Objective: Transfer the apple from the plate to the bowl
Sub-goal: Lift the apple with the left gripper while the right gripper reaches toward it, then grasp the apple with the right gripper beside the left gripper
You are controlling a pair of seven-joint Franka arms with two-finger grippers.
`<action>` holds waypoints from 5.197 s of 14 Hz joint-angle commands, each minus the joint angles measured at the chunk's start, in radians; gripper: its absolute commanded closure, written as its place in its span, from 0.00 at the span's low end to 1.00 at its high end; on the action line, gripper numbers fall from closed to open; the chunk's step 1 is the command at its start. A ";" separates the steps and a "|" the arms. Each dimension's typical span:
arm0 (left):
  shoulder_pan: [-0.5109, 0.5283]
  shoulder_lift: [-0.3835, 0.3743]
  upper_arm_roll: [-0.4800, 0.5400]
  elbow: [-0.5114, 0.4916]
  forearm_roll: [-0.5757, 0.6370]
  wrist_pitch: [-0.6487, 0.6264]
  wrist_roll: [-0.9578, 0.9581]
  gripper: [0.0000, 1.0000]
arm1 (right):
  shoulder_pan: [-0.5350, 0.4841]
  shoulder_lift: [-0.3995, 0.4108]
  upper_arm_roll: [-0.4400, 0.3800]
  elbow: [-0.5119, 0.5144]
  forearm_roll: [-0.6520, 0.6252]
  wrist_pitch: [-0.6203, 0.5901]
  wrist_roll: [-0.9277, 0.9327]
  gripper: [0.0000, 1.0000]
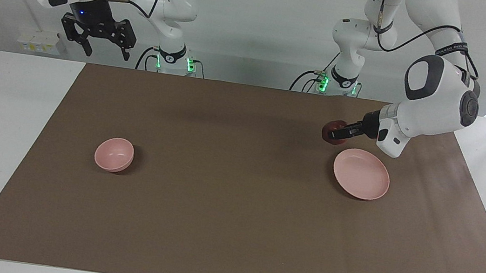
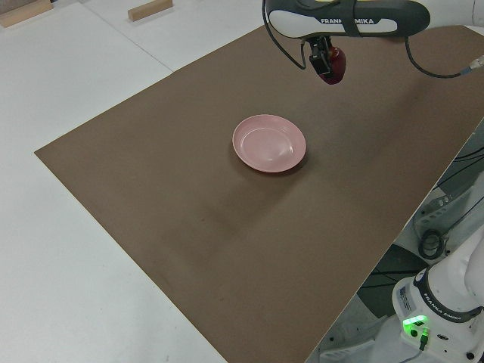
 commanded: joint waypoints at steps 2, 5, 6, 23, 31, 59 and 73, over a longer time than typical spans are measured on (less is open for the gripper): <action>-0.005 0.013 -0.015 0.024 -0.176 -0.038 -0.197 1.00 | -0.032 -0.016 0.000 -0.009 0.002 -0.056 -0.029 0.00; -0.006 0.013 -0.041 0.022 -0.311 -0.021 -0.308 1.00 | -0.042 -0.022 -0.014 -0.009 0.004 -0.070 -0.033 0.00; -0.008 0.013 -0.045 0.022 -0.361 -0.012 -0.364 1.00 | -0.030 -0.024 -0.011 -0.012 0.009 -0.070 -0.047 0.00; -0.091 -0.040 -0.151 -0.090 -0.848 0.174 -0.643 1.00 | -0.005 -0.140 -0.008 -0.429 0.923 0.019 -0.182 0.00; -0.201 -0.093 -0.153 -0.157 -0.928 0.247 -0.641 1.00 | 0.079 -0.154 0.002 -0.489 1.136 0.194 -0.046 0.00; -0.283 -0.126 -0.153 -0.202 -1.040 0.347 -0.643 1.00 | 0.121 -0.151 0.009 -0.492 1.158 0.251 0.023 0.53; -0.278 -0.119 -0.150 -0.176 -0.914 0.353 -0.638 0.00 | 0.063 -0.136 0.006 -0.474 1.063 0.237 0.056 1.00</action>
